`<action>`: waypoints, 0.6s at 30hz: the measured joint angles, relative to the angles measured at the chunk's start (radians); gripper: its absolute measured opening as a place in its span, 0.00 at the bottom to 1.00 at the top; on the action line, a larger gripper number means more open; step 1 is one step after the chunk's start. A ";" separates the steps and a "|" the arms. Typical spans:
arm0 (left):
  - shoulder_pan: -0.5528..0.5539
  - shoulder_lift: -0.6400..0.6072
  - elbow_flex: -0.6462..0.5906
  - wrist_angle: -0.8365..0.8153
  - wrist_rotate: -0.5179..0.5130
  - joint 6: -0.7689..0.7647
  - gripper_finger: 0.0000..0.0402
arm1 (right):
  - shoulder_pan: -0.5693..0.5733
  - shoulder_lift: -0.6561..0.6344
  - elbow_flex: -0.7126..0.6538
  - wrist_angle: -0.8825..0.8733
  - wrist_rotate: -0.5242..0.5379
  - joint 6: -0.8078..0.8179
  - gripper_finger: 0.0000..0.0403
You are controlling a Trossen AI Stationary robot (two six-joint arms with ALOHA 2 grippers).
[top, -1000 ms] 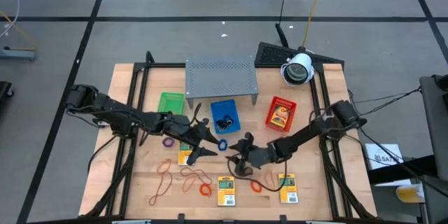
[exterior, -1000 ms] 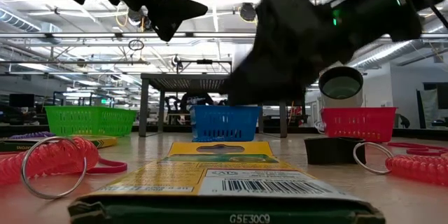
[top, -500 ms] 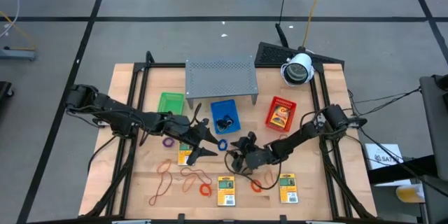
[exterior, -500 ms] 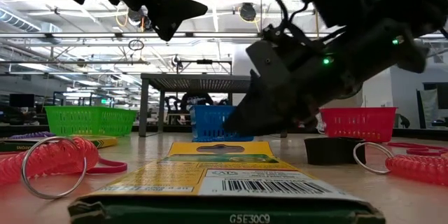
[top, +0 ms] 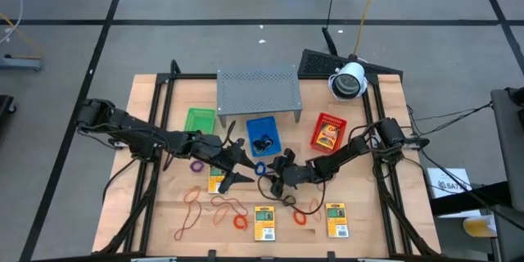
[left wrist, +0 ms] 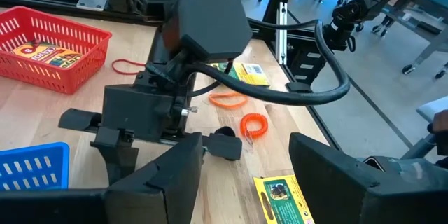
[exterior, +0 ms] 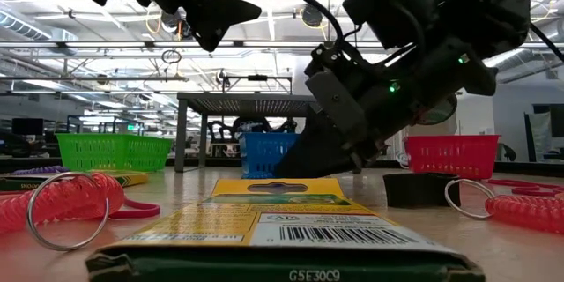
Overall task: Pick & Place Office Desk Supplies
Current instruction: Put the blue spring keychain into the green bin
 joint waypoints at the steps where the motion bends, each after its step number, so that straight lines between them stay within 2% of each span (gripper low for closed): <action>1: 0.000 0.000 0.000 0.000 0.000 0.000 0.56 | -0.005 0.000 0.000 0.001 -0.013 -0.011 0.44; 10: 0.001 0.000 0.000 0.000 0.000 0.019 0.56 | -0.045 0.000 0.000 0.043 -0.092 -0.038 0.44; 18: 0.001 0.000 0.000 0.000 0.000 0.038 0.56 | -0.076 0.000 0.001 0.075 -0.140 0.089 0.43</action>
